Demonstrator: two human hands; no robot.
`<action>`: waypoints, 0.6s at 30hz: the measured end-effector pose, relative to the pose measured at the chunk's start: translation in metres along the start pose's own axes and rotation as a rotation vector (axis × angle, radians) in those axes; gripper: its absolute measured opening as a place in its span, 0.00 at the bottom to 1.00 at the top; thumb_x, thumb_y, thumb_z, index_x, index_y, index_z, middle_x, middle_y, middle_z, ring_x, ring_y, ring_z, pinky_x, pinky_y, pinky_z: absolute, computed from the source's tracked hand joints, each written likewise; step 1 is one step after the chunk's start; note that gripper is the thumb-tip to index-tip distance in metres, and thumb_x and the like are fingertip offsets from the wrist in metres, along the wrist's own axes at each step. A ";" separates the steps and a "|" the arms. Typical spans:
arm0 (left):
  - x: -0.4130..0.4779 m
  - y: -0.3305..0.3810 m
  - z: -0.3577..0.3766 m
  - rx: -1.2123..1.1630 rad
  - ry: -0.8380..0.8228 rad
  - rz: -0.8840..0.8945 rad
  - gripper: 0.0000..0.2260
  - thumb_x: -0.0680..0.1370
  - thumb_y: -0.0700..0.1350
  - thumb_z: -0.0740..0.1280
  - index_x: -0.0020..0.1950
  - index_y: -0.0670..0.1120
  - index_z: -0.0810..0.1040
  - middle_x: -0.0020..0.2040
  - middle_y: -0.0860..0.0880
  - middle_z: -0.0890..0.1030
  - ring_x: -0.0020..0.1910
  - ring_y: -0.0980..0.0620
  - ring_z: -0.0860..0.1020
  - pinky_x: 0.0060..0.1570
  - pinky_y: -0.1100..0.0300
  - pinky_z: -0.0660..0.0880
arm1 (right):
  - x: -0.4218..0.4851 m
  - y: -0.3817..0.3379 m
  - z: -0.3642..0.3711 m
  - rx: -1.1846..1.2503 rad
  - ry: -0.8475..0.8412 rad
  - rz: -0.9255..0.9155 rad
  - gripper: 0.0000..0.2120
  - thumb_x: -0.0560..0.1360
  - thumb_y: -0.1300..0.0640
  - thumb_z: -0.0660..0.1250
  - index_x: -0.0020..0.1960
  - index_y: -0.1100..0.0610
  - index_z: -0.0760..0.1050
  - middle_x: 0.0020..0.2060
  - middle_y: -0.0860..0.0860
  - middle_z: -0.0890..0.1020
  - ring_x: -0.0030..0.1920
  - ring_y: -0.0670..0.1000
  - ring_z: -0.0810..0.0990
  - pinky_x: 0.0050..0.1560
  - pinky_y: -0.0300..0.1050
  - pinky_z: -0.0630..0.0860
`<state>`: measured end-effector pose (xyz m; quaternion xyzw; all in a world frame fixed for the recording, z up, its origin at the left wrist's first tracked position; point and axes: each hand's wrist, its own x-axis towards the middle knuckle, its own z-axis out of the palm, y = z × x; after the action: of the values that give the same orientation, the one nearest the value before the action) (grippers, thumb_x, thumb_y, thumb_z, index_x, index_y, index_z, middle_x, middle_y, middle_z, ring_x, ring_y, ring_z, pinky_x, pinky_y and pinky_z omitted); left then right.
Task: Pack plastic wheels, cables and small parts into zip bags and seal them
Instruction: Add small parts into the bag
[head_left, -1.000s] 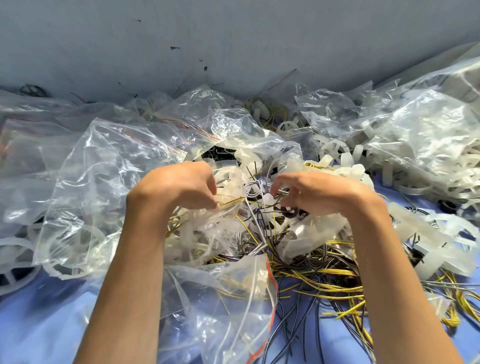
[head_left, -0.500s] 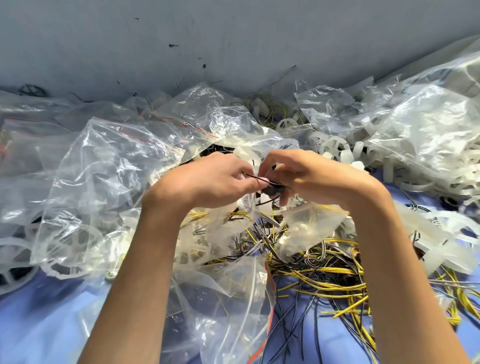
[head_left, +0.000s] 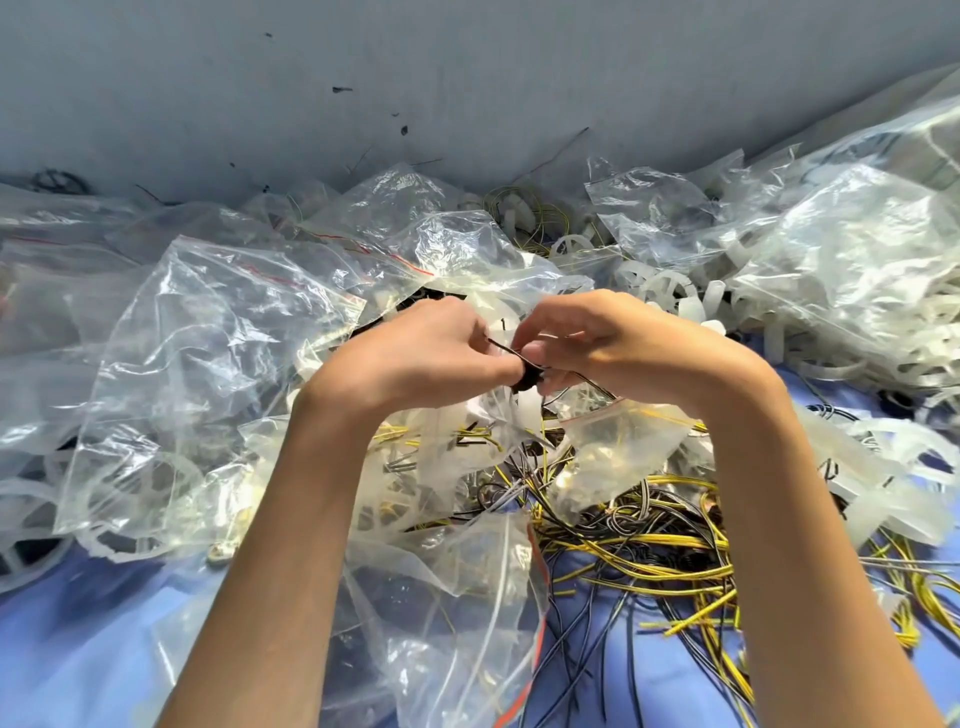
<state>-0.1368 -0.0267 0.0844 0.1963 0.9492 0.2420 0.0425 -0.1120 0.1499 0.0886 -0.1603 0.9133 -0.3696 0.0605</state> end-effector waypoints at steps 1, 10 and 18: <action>0.000 -0.001 -0.001 -0.001 0.043 -0.021 0.22 0.66 0.60 0.66 0.39 0.39 0.78 0.33 0.48 0.74 0.33 0.51 0.69 0.35 0.58 0.64 | 0.000 0.001 -0.001 -0.018 0.007 0.006 0.05 0.78 0.57 0.64 0.51 0.53 0.78 0.40 0.48 0.84 0.40 0.42 0.83 0.41 0.35 0.77; -0.001 -0.022 -0.019 0.062 0.339 -0.182 0.13 0.69 0.54 0.69 0.35 0.44 0.79 0.34 0.48 0.80 0.40 0.48 0.77 0.37 0.61 0.71 | 0.000 0.011 0.005 -0.601 -0.193 0.227 0.12 0.75 0.55 0.69 0.58 0.47 0.79 0.58 0.46 0.80 0.53 0.48 0.77 0.49 0.40 0.73; -0.005 -0.007 -0.021 -0.013 0.176 -0.007 0.10 0.76 0.54 0.66 0.36 0.53 0.78 0.35 0.57 0.78 0.34 0.64 0.72 0.31 0.70 0.65 | -0.001 -0.009 -0.001 -0.227 0.123 -0.040 0.16 0.70 0.46 0.73 0.57 0.46 0.78 0.52 0.45 0.82 0.50 0.43 0.81 0.50 0.42 0.78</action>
<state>-0.1385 -0.0439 0.0999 0.1710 0.9484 0.2642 -0.0388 -0.1088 0.1446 0.0958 -0.1613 0.9478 -0.2741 -0.0215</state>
